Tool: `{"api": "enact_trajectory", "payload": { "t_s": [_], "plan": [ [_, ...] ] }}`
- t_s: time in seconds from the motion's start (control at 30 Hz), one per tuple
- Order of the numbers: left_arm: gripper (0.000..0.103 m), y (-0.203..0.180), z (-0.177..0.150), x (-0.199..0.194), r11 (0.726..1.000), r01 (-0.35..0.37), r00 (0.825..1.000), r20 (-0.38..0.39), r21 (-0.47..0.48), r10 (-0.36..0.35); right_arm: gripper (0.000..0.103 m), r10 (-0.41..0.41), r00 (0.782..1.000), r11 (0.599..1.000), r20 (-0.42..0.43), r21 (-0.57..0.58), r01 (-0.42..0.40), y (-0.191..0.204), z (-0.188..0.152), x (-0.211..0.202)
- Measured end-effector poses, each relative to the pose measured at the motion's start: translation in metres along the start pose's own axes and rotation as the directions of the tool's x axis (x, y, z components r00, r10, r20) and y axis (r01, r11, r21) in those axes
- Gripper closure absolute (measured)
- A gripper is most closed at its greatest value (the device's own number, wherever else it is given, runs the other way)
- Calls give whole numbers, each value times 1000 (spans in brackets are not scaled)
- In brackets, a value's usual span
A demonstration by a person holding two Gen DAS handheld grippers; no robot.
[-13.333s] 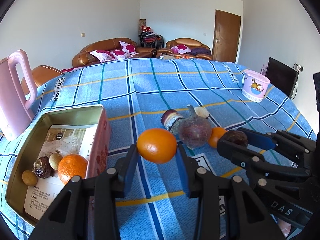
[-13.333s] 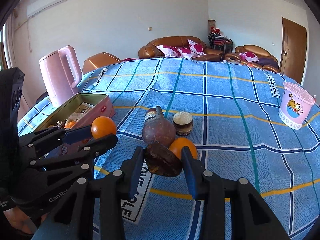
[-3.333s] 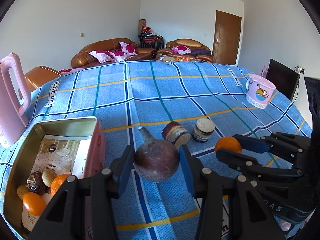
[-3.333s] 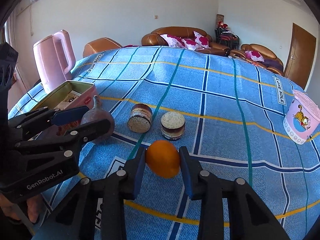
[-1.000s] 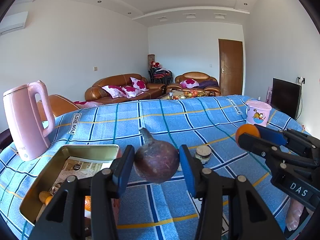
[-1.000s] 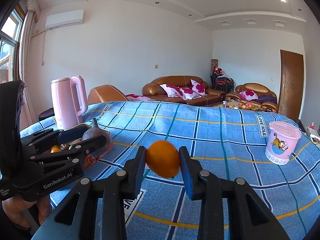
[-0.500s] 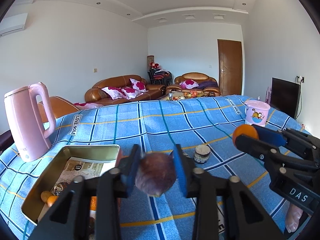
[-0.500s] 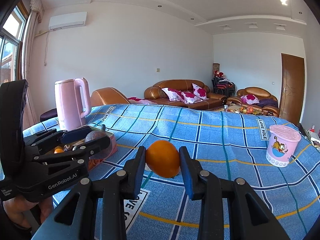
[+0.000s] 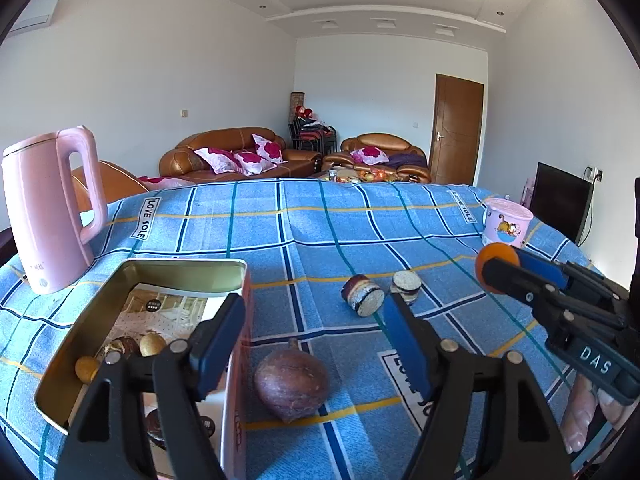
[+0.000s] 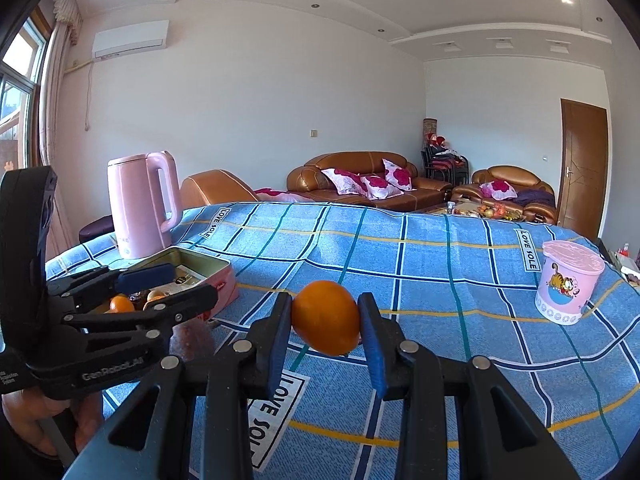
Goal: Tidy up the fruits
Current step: 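Lift the passion fruit and orange and carry both toward the tin box, then lower the passion fruit with the left tool while the right tool lowers the orange into the box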
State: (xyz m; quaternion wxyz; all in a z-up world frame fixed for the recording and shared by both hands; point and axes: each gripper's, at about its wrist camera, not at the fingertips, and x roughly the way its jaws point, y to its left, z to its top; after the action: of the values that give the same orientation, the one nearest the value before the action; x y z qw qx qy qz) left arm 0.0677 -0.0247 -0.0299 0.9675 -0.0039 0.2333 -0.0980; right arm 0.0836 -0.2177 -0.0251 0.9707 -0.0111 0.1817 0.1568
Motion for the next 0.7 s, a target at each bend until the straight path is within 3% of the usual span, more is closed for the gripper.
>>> {"api": "enact_trajectory", "payload": {
  "t_s": [0.13, 0.3, 0.53, 0.63, 0.7],
  "plan": [
    [25, 4, -4, -3, 1000, 2, 999, -38, 0, -2, 67, 4, 1000, 1000, -2, 19, -4, -5, -3, -9],
    [25, 1, -11, -2, 998, 1, 993, -118, 65, 6, 67, 18, 1000, 999, 19, 28, -18, -8, -7, -25],
    [25, -14, -13, 23, 982, -63, 975, -199, 177, 98, 67, 44, 998, 998, 47, 35, -45, -7, -9, -33],
    [33, -23, -14, 39, 973, -73, 961, -246, 220, 128, 67, 54, 997, 998, 55, 42, -57, -9, -9, -34],
    [32, -33, -17, 47, 947, -108, 949, -252, 303, 189, 67, 58, 997, 997, 58, 48, -60, -10, -9, -35]
  ]
}}
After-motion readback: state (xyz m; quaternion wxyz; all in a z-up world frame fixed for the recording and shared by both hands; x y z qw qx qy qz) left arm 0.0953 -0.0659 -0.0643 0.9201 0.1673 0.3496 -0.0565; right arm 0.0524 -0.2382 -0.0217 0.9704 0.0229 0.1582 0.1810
